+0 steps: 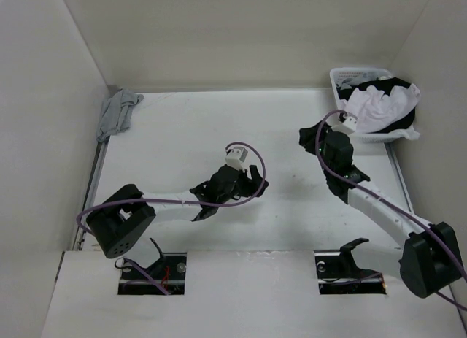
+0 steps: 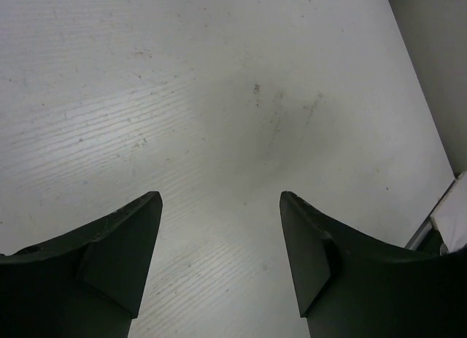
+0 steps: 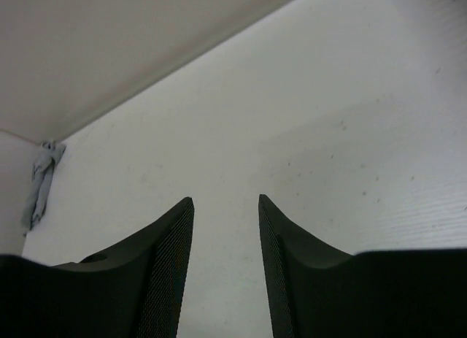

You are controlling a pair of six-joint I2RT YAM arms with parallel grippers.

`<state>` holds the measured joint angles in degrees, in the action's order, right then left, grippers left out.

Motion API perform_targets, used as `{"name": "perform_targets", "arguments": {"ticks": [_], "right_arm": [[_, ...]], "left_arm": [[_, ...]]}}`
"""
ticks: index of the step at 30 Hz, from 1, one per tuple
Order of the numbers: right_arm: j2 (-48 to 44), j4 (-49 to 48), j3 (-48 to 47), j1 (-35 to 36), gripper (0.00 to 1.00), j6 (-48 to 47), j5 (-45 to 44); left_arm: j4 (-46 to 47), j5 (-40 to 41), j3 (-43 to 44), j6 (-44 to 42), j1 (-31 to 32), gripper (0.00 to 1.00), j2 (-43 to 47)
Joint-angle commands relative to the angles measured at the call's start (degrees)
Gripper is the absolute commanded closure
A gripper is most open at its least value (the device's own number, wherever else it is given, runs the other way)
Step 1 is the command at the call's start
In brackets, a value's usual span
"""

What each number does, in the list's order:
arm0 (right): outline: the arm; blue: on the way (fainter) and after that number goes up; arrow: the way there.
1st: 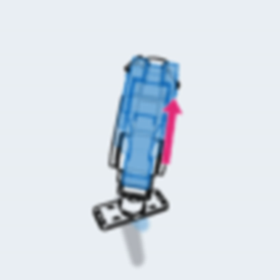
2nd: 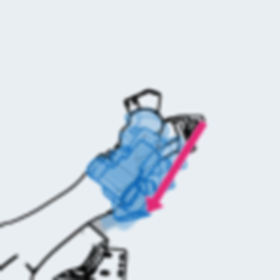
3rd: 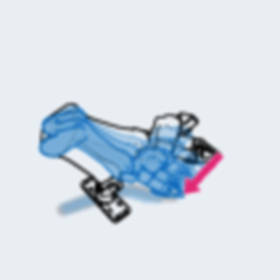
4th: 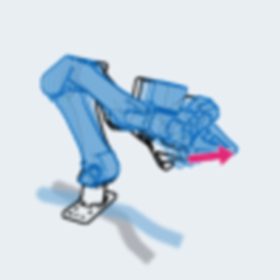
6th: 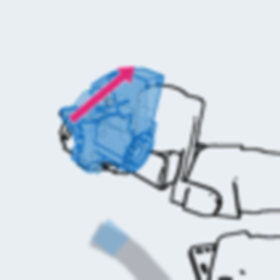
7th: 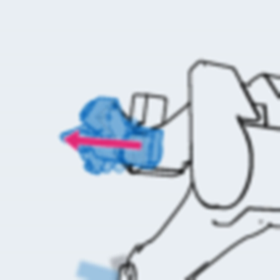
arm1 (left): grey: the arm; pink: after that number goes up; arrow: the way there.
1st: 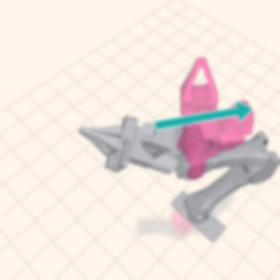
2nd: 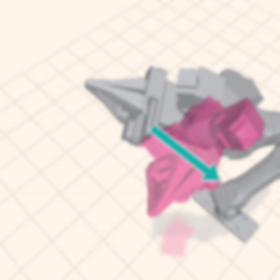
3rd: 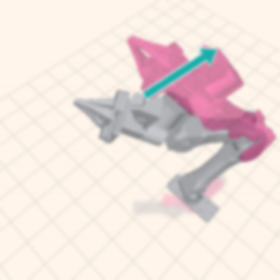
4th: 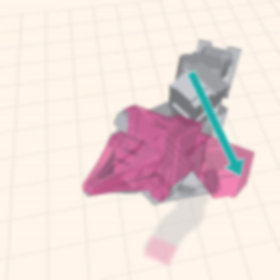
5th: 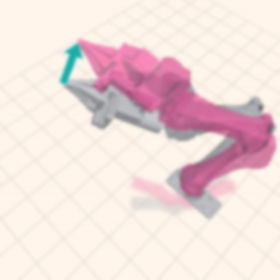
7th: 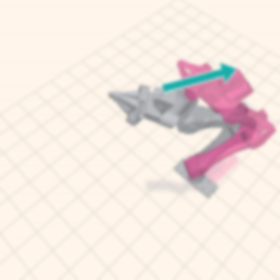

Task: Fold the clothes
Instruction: Grab the tank top from the pile

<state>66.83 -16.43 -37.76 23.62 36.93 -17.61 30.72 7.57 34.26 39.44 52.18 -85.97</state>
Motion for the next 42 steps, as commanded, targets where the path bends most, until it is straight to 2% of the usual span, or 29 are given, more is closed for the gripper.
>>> {"name": "perform_targets", "arguments": {"ticks": [1, 5, 8, 10, 13, 15, 17, 20, 22, 24, 28, 32, 34, 42], "right_arm": [[-3.19, 3.85, -5.82, -3.17, 0.62, -2.38, -4.01], [-2.94, 6.83, -10.83, -8.62, 0.82, -3.97, -4.19], [-0.83, 10.08, -15.48, -13.88, 0.89, -4.23, -4.19], [2.58, 13.42, -20.66, -18.54, 0.94, -5.19, -5.41], [9.87, 18.78, -28.66, -25.66, 0.95, -5.46, -8.31], [16.98, 21.94, -34.89, -30.49, 0.92, -5.64, -8.50], [21.83, 24.06, -39.21, -33.49, 0.86, -5.99, -8.06], [28.43, 26.62, -44.41, -37.45, 0.63, -6.34, -7.62], [31.86, 27.15, -46.61, -39.12, 0.49, -6.69, -4.47], [35.54, 26.36, -48.37, -40.01, 0.41, -7.30, 1.92], [42.66, 25.92, -53.19, -40.62, 0.41, -7.49, 8.28], [46.19, 26.45, -56.37, -40.71, 0.42, -5.90, 8.82], [48.30, 26.97, -58.30, -40.80, 0.47, -4.85, 8.82], [53.76, 29.52, -63.49, -40.80, 0.50, -3.53, 8.73]], "left_arm": [[3.56, -3.09, 1.08, -2.26, 0.33, 0.35, 0.54], [5.48, -2.57, -0.77, -4.28, 1.91, 0.35, 2.65], [6.19, -1.60, -1.30, -5.42, 2.87, 0.35, 3.53], [6.98, -0.90, -1.91, -6.21, 3.32, 0.42, 3.88], [7.42, -0.54, -2.44, -6.83, 2.88, 0.56, 4.06], [7.25, -0.54, -2.71, -6.83, 2.18, 0.68, 4.50], [7.34, -0.54, -3.14, -6.83, 1.83, 0.72, 5.11], [7.42, -0.54, -3.67, -6.75, 0.86, 0.70, 5.47], [7.60, -0.54, -3.94, -6.31, 0.16, 0.65, 5.47], [8.56, -0.63, -4.29, -5.96, -0.37, 0.59, 4.77], [9.27, -1.16, -4.12, -5.43, -0.20, 0.54, 3.36], [9.27, -1.16, -3.94, -5.43, -0.46, 0.53, 2.74], [9.27, -1.16, -3.85, -5.34, -0.46, 0.53, 2.65], [9.45, -1.42, -3.76, -4.99, -0.90, 0.53, 2.21]]}}
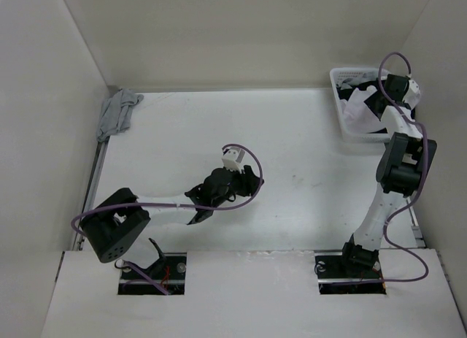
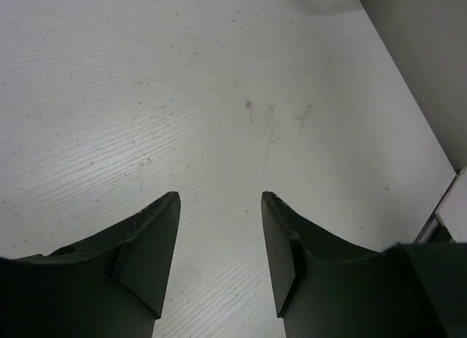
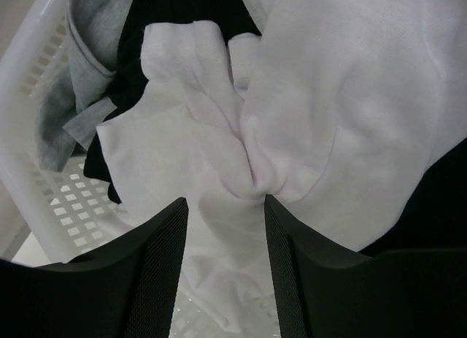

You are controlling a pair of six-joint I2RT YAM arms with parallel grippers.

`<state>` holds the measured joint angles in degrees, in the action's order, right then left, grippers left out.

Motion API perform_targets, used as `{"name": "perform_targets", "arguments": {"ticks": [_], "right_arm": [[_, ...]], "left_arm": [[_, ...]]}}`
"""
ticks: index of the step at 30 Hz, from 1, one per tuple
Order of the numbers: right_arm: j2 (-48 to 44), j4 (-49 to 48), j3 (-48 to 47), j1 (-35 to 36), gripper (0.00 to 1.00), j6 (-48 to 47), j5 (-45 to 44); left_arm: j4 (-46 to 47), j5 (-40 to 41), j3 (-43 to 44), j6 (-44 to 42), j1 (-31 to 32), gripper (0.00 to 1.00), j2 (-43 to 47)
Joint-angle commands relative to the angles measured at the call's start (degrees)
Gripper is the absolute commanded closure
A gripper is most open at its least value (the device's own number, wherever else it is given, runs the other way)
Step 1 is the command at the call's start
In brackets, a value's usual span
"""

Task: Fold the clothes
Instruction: Grab the tank top from the pile

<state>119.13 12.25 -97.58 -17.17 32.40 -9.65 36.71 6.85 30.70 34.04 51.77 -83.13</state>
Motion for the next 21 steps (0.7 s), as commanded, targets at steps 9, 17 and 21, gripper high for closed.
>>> {"name": "perform_targets", "arguments": {"ticks": [9, 17, 21], "right_arm": [[0.95, 0.34, -2.98, 0.16, 0.95, 2.75, -1.07], [-26.04, -19.72, 14.17, 3.32, 1.00, 5.56, -1.43], [-39.31, -21.66, 11.55, 10.78, 1.00, 4.87, 1.21]], "left_arm": [[4.34, -1.40, -0.82, 1.38, -1.80, 0.53, -0.71], [4.51, -1.49, -0.73, 1.82, -2.24, 0.53, -0.98], [4.51, -1.58, -0.90, 3.75, -4.09, 0.53, -1.15]]}}
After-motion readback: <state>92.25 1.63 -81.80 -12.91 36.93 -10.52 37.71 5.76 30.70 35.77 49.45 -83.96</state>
